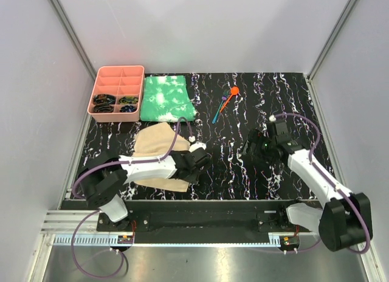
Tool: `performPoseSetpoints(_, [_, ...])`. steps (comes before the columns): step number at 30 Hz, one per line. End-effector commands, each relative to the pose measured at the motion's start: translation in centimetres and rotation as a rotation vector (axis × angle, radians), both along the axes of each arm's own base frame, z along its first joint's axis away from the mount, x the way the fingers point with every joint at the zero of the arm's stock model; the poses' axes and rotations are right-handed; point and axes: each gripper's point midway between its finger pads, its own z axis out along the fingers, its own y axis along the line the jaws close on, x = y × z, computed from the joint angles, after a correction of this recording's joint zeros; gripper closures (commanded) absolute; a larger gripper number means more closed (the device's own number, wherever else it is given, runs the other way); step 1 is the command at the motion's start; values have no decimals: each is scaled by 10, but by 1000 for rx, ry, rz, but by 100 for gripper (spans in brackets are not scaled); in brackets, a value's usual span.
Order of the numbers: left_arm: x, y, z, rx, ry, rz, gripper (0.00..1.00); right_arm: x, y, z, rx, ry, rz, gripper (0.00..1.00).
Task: Fold the napkin into a case and place the utensils inside
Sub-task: Pick up the crumpled napkin from the center of the board.
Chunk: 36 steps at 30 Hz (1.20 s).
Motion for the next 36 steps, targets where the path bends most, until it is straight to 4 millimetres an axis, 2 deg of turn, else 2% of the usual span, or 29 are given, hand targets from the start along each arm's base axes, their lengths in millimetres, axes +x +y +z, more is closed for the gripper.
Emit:
performPoseSetpoints(1, [-11, 1, -28, 42, 76, -58, 82, 19, 6, 15, -97, -44, 73, 0])
performPoseSetpoints(2, [-11, -3, -27, 28, 77, -66, 98, 24, 12, 18, -84, -49, 88, 0])
performPoseSetpoints(4, [-15, -17, -20, -44, 82, -110, 100, 26, 26, 20, -42, -49, 142, 0])
performPoseSetpoints(5, [-23, -25, -16, -79, 94, -142, 100, 33, 31, 22, -37, -57, 158, 0])
performPoseSetpoints(8, [-41, -37, 7, -172, 80, -217, 100, 43, 51, 24, 5, -60, 248, 0])
performPoseSetpoints(10, [-52, -36, 28, -254, 64, -216, 100, 40, 76, 29, 67, -48, 348, 0])
performPoseSetpoints(11, [-57, -35, 35, -284, 62, -212, 100, 47, 89, 29, 84, -42, 388, 0])
performPoseSetpoints(12, [-58, -35, 55, -352, 38, -203, 100, 44, 102, 32, 122, -33, 426, 0])
performPoseSetpoints(14, [-68, -24, 55, -386, 58, -168, 100, 47, 130, 30, 161, -19, 471, 0])
performPoseSetpoints(15, [-70, -22, 68, -435, 38, -162, 100, 47, 139, 28, 177, -5, 483, 0])
performPoseSetpoints(17, [-75, -12, 69, -449, 42, -139, 100, 51, 160, 19, 195, 22, 497, 0])
performPoseSetpoints(18, [-75, -11, 80, -487, 24, -136, 100, 52, 167, 17, 210, 27, 505, 0])
performPoseSetpoints(20, [-77, -4, 87, -510, 6, -130, 100, 57, 187, 11, 260, 30, 511, 0])
performPoseSetpoints(25, [-77, 6, 104, -538, -33, -124, 100, 61, 208, 1, 359, 67, 503, 4])
performPoseSetpoints(31, [-72, 9, 144, -617, -131, -163, 100, 56, 221, -28, 368, 126, 516, 5])
performPoseSetpoints(36, [-68, 17, 171, -655, -207, -173, 100, 58, 233, -34, 387, 149, 526, 11])
